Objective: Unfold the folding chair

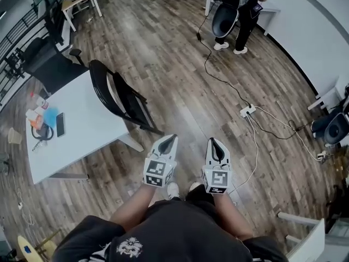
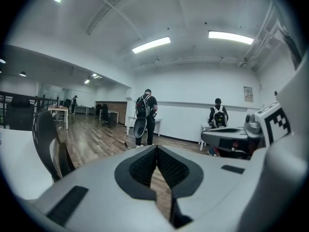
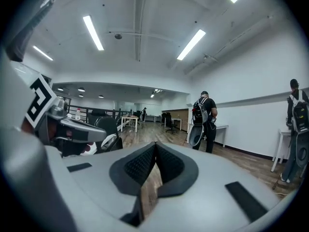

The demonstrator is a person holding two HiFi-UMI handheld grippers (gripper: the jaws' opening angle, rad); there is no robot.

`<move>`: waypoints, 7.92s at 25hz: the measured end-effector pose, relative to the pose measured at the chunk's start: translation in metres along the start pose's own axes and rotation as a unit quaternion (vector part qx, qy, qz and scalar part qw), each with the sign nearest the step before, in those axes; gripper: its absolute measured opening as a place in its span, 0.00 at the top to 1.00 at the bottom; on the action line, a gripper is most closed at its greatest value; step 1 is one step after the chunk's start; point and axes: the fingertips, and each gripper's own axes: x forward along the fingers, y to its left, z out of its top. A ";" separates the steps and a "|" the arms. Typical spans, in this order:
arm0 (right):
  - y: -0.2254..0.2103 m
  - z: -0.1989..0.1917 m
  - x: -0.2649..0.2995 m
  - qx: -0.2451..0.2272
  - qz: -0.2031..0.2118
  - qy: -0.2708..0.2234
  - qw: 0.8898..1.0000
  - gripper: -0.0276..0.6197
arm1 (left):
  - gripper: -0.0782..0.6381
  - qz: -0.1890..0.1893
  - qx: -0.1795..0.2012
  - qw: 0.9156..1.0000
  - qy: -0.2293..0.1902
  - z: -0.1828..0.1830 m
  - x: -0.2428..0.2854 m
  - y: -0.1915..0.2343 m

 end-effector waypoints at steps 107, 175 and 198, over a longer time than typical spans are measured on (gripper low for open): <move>0.214 -0.189 0.617 0.104 0.391 0.369 0.836 0.49 | 0.70 0.335 -0.288 0.859 0.259 -0.022 0.078 0.544; -0.172 -0.388 0.801 0.151 0.323 0.260 0.897 0.35 | 0.61 0.418 -0.222 0.861 0.186 -0.099 0.285 0.463; -0.067 0.036 0.311 -0.045 0.334 0.034 0.941 0.94 | 0.88 0.276 -0.155 0.949 -0.012 0.048 0.175 0.134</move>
